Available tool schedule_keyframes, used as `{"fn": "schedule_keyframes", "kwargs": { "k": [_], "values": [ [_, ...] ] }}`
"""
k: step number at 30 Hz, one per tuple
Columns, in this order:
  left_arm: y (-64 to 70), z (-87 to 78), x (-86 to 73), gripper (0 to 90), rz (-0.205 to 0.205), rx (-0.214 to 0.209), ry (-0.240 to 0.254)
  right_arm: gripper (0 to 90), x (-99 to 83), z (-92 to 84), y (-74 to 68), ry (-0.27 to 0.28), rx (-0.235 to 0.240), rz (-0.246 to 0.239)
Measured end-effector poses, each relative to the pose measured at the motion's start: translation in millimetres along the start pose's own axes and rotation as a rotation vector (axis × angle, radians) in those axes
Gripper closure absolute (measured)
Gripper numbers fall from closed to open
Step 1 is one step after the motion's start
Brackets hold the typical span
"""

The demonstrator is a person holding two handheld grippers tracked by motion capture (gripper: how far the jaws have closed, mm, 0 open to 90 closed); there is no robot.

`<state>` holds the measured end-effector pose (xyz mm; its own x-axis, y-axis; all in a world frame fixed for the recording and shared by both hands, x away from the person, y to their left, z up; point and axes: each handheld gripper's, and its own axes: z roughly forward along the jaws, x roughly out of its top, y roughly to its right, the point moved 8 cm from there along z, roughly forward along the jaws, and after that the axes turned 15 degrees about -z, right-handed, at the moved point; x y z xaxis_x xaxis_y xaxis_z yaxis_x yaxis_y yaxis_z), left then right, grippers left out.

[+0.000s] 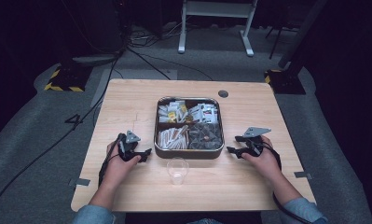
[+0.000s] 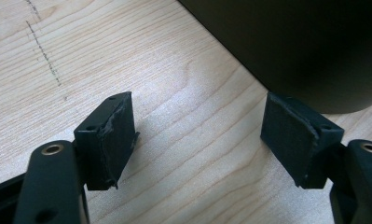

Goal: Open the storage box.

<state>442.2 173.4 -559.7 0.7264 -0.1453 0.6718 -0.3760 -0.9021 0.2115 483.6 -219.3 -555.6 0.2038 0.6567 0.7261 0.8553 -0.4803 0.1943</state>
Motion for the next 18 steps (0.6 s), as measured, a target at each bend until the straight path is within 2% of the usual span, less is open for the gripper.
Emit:
{"fn": "schedule_keyframes", "kwargs": {
  "k": [6,12,16,18],
  "values": [
    [-0.1,0.3,0.2,26.4,0.001,-0.001,0.002,33.2,-0.7,-1.0,-0.1,-0.002,-0.009,0.013],
    [-3.1,-1.2,-0.1,26.5,0.032,-0.030,-0.010,35.7,-0.9,-1.4,1.2,0.004,-0.014,0.027],
    [-8.0,-1.7,1.1,26.7,0.058,-0.049,-0.019,41.2,2.5,-2.4,4.8,-0.010,0.009,0.049],
    [-11.1,-2.1,2.0,26.9,0.074,-0.056,-0.018,44.2,5.4,-4.5,6.4,-0.023,0.026,0.035]
  ]
}}
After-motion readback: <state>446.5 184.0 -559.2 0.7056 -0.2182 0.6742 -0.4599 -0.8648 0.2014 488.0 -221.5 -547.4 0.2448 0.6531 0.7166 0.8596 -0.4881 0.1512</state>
